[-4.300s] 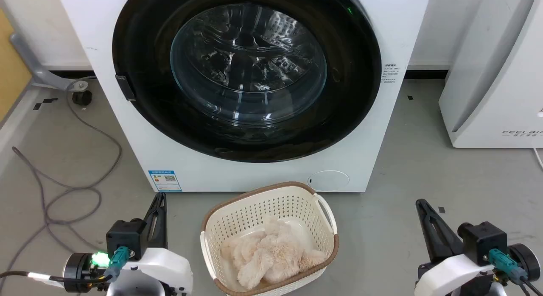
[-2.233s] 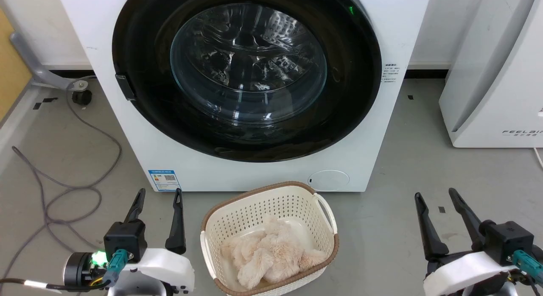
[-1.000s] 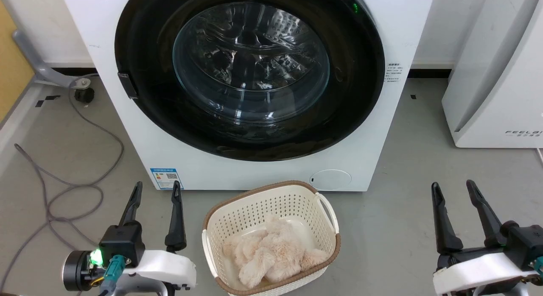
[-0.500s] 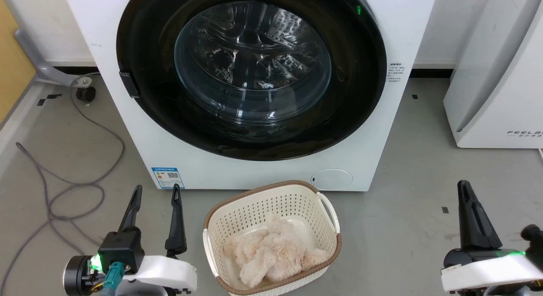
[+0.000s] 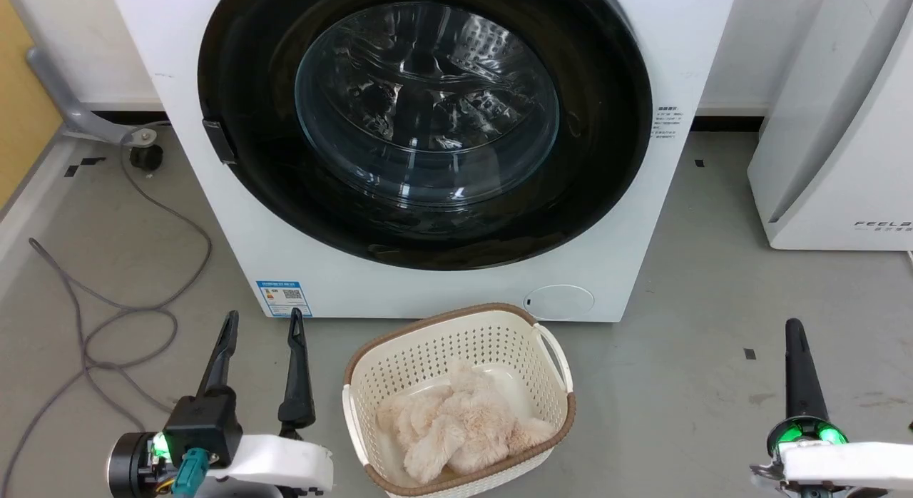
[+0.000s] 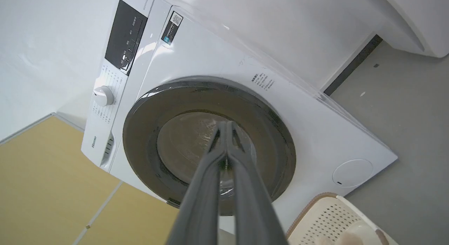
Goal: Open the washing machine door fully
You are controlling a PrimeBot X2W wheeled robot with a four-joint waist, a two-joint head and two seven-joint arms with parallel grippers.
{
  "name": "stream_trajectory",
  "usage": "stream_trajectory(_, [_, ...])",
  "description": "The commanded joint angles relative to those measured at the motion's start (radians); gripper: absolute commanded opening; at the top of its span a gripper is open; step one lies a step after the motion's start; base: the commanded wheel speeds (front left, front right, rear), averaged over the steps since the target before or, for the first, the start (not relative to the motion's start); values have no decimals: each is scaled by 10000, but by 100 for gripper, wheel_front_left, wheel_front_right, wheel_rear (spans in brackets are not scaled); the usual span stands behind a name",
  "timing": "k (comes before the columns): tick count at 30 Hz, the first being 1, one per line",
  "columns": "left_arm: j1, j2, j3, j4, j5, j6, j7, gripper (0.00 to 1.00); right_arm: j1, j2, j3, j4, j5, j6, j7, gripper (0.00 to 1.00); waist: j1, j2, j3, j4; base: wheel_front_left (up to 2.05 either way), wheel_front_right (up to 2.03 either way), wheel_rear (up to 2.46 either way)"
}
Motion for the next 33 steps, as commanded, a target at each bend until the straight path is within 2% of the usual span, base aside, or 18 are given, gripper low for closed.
stream_trajectory(1, [187, 9, 7, -53, -95, 57, -117, 100, -167, 4, 107, 45, 648, 6, -87, 0, 0, 0, 3, 7, 0, 0, 0])
stream_trajectory(7, [180, 9, -41, -90, -144, 95, -242, 100, -460, 4, 136, 248, 2656, 6, 41, 0, 0, 0, 40, 52, 0, 0, 0])
stream_trajectory(14, [117, 9, -125, -129, -222, 141, -388, 100, -1229, -257, -596, 740, 4669, 7, 1577, 0, 0, 0, 218, 158, 0, 0, 0])
stream_trajectory(21, [-93, 10, -225, -196, -286, 186, -535, 100, -2465, -674, -1011, 1682, 5405, 7, 2631, 0, 0, 0, 613, 321, 0, 0, 0])
stream_trajectory(33, [-694, 10, -377, -406, -376, 268, -764, 100, -5045, -1434, -1624, 3503, 6471, 8, 3490, 0, 0, 0, 1614, 746, 0, 0, 0])
